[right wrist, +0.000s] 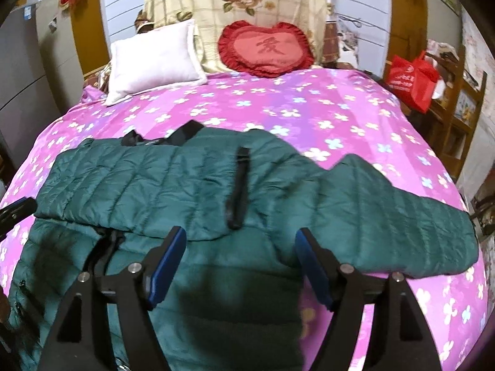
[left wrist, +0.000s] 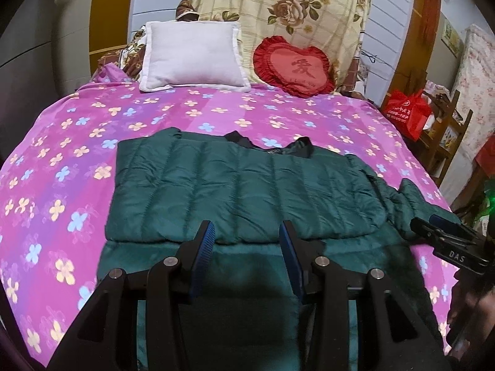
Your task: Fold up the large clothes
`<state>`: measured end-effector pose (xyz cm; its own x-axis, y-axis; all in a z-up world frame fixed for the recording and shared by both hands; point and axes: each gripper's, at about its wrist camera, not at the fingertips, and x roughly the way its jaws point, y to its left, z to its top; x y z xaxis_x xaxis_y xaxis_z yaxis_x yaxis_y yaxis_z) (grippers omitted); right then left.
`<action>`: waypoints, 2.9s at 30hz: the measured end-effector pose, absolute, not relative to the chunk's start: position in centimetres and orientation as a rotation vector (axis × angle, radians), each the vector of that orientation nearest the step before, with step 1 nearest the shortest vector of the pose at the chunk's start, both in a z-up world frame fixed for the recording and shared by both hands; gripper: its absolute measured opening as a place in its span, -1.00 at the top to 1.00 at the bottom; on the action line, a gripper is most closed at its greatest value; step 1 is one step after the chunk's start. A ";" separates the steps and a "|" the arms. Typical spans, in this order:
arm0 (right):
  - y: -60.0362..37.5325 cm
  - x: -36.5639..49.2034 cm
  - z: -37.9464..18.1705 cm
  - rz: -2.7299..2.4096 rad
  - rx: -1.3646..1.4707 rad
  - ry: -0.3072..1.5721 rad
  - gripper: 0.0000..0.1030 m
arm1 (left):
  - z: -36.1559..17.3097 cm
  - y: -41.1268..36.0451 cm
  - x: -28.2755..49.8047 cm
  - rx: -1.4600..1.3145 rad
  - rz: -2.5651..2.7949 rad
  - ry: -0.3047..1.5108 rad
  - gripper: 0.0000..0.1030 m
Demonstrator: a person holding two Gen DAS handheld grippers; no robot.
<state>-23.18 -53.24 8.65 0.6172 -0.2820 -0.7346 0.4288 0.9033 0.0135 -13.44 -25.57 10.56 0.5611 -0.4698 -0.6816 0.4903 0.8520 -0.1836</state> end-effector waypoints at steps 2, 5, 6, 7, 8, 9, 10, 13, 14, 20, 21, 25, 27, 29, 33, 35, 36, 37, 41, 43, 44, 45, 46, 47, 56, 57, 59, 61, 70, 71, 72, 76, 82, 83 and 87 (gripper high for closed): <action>-54.1 -23.9 8.6 -0.429 0.198 0.807 -0.49 | 10.5 -26.0 -14.0 0.025 -0.565 0.798 0.05; -55.5 -24.9 8.5 -0.453 0.208 0.803 -0.49 | 10.4 -26.5 -14.5 0.030 -0.563 0.808 0.05; -56.0 -25.2 8.5 -0.461 0.211 0.802 -0.49 | 10.3 -26.6 -14.7 0.030 -0.560 0.811 0.05; -56.5 -25.6 8.5 -0.471 0.216 0.800 -0.49 | 10.4 -26.7 -14.9 0.028 -0.557 0.815 0.05; -57.2 -26.1 8.4 -0.481 0.223 0.798 -0.49 | 10.4 -26.7 -15.1 0.024 -0.554 0.815 0.05; -57.7 -26.3 8.4 -0.488 0.226 0.797 -0.49 | 10.5 -26.6 -15.3 0.014 -0.550 0.813 0.05; -58.2 -26.6 8.4 -0.499 0.228 0.798 -0.49 | 10.5 -26.5 -15.5 0.003 -0.545 0.813 0.05; -60.0 -27.7 8.2 -0.531 0.234 0.801 -0.49 | 10.5 -26.1 -16.0 -0.020 -0.535 0.817 0.05; -60.5 -28.0 8.2 -0.541 0.237 0.803 -0.49 | 10.5 -26.0 -16.1 -0.025 -0.533 0.818 0.05; -64.2 -30.2 7.9 -0.615 0.245 0.801 -0.51 | 10.2 -25.6 -17.2 -0.028 -0.517 0.823 0.05; -64.9 -30.6 7.9 -0.630 0.246 0.802 -0.51 | 10.2 -25.6 -17.3 -0.024 -0.516 0.822 0.05; -66.9 -31.6 7.5 -0.665 0.259 0.801 -0.52 | 10.0 -25.9 -17.8 -0.011 -0.517 0.824 0.05; -67.7 -32.0 7.2 -0.685 0.257 0.800 -0.53 | 10.0 -26.1 -18.0 -0.007 -0.519 0.824 0.05; -68.9 -32.6 7.1 -0.707 0.259 0.797 -0.53 | 9.8 -26.2 -18.3 -0.003 -0.522 0.823 0.05; -71.8 -33.9 6.7 -0.775 0.284 0.779 -0.55 | 9.3 -26.3 -18.4 0.007 -0.522 0.838 0.05; -73.0 -34.4 6.4 -0.808 0.288 0.772 -0.56 | 9.0 -26.3 -18.3 0.001 -0.520 0.848 0.05; -73.7 -34.6 6.2 -0.829 0.291 0.772 -0.57 | 8.9 -26.3 -18.2 -0.003 -0.520 0.852 0.05; -74.4 -34.8 6.1 -0.845 0.295 0.772 -0.57 | 8.9 -26.2 -18.2 -0.007 -0.520 0.855 0.05; -76.4 -35.8 5.6 -0.895 0.318 0.760 -0.58 | 8.7 -26.1 -18.3 -0.019 -0.519 0.860 0.05; -77.1 -36.2 5.2 -0.912 0.323 0.760 -0.58 | 8.6 -26.0 -18.3 -0.018 -0.520 0.865 0.05; -77.4 -36.3 5.1 -0.922 0.316 0.759 -0.58 | 8.6 -26.0 -18.3 -0.018 -0.520 0.865 0.05; -77.6 -36.4 5.0 -0.929 0.309 0.760 -0.59 | 8.6 -26.1 -18.3 -0.017 -0.520 0.866 0.05; -77.9 -36.6 4.9 -0.941 0.304 0.763 -0.60 | 8.5 -26.1 -18.3 -0.016 -0.520 0.866 0.05; -78.2 -36.7 4.7 -0.951 0.304 0.763 -0.60 | 8.4 -26.1 -18.4 -0.015 -0.520 0.868 0.05; -82.3 -39.5 4.1 -1.062 0.393 0.706 -0.79 | 7.9 -26.2 -18.2 -0.010 -0.518 0.886 0.05; -82.8 -39.9 3.9 -1.064 0.413 0.699 -0.80 | 7.9 -26.1 -18.1 -0.012 -0.518 0.888 0.05; -84.0 -40.4 3.5 -1.066 0.457 0.698 -0.80 | 7.8 -26.2 -18.0 -0.017 -0.518 0.891 0.05; -85.1 -40.7 2.9 -1.062 0.501 0.704 -0.80 | 7.8 -26.2 -17.9 -0.017 -0.518 0.896 0.05; -86.1 -40.0 1.2 -0.991 0.555 0.756 -0.52 | 7.6 -26.2 -17.5 -0.012 -0.515 0.906 0.05; -85.9 -40.0 1.3 -0.983 0.544 0.760 -0.05 | 7.6 -26.2 -17.5 -0.012 -0.516 0.905 0.05; -85.9 -40.1 1.5 -0.955 0.556 0.755 0.37 | 7.6 -26.2 -17.5 -0.014 -0.515 0.904 0.05; -84.8 -40.5 2.9 -0.901 0.569 0.730 0.65 | 8.0 -25.8 -17.6 -0.027 -0.524 0.895 0.05; -81.8 -40.6 7.2 -0.798 0.567 0.633 0.68 | 8.6 -25.0 -17.9 -0.025 -0.534 0.890 0.05; -81.4 -40.4 8.0 -0.781 0.565 0.623 0.68 | 8.7 -24.9 -18.0 -0.029 -0.534 0.887 0.05; -78.6 -38.7 11.6 -0.686 0.543 0.592 0.68 | 9.0 -24.2 -18.1 -0.038 -0.529 0.888 0.05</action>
<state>-38.68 -78.63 11.57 0.6263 -0.4191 -0.6574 0.7116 0.6516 0.2626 -18.05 -24.20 9.05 0.5116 -0.4546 -0.7291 0.4238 0.8717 -0.2462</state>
